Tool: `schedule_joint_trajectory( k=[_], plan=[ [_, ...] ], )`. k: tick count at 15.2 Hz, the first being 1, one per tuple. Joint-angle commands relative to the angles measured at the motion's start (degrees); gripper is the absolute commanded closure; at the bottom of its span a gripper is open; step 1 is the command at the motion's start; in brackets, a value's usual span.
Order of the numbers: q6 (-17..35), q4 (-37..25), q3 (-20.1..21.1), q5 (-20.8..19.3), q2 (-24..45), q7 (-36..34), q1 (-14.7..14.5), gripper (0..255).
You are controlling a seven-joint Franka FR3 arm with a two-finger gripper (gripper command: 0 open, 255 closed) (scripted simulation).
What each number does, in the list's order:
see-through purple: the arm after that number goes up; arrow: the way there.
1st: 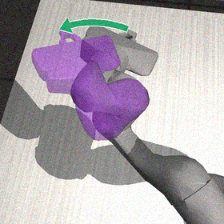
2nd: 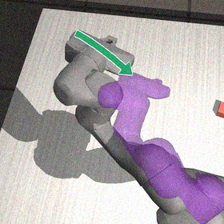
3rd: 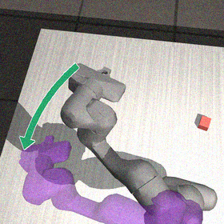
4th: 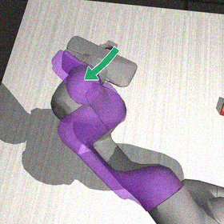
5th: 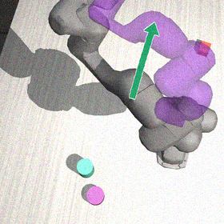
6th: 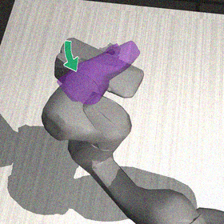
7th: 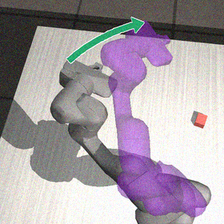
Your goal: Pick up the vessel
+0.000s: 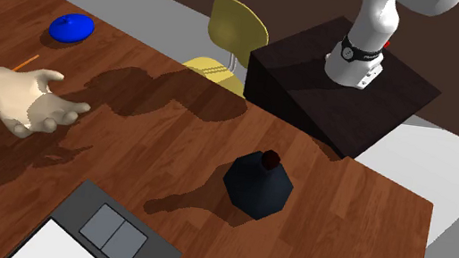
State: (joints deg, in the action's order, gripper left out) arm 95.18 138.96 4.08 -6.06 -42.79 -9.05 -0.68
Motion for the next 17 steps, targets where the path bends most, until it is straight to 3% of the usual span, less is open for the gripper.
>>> schedule_joint_trajectory(
  k=[1,9,17],
  plan=[
    [0.0,0.0,0.0,0.0,0.0,0.0,0.0,0],
    [12.7,0.2,4.3,3.4,12.9,-6.8,-1.4,0],
    [23.7,-4.4,8.4,4.2,28.7,-13.4,-2.3,0]
  ],
)
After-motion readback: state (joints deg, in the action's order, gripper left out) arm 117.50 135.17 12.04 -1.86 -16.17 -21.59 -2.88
